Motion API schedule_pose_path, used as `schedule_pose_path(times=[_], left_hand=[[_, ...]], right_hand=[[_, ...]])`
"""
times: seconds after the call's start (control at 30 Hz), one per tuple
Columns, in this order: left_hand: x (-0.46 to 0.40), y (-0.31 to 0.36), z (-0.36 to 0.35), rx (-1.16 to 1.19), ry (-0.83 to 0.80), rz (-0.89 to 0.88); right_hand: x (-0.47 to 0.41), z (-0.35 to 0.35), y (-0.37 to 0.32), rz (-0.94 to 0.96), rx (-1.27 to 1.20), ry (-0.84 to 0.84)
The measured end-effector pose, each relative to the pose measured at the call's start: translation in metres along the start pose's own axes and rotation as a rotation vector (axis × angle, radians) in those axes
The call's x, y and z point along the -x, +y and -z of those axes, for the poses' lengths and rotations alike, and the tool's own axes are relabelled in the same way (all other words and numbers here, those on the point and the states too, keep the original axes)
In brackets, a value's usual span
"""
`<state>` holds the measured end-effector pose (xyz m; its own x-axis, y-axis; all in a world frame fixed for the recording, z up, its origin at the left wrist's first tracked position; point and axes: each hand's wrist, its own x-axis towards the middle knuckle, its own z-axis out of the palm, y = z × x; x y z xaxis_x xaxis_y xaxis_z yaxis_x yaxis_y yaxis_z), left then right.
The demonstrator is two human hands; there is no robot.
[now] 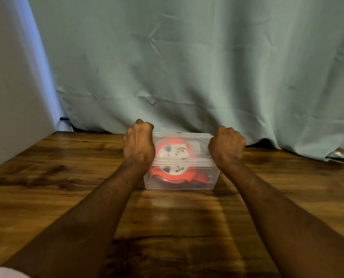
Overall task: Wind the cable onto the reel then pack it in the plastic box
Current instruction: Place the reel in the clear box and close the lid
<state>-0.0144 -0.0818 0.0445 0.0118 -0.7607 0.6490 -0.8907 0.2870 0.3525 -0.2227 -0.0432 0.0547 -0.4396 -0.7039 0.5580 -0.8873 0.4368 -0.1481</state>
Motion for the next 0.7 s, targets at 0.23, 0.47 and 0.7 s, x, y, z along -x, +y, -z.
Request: schedule_pose_path(times=[0.23, 0.47, 0.7], left_hand=[[0.002, 0.002, 0.011, -0.151, -0.026, -0.112], [0.048, 0.01, 0.046, -0.199, -0.045, -0.226], [0.054, -0.001, 0.012, -0.167, -0.078, -0.228]], right_hand=[[0.003, 0.006, 0.003, -0.026, -0.049, -0.029], [0.038, 0.022, -0.003, 0.193, -0.136, 0.137], [0.045, -0.001, -0.002, 0.296, -0.191, 0.055]])
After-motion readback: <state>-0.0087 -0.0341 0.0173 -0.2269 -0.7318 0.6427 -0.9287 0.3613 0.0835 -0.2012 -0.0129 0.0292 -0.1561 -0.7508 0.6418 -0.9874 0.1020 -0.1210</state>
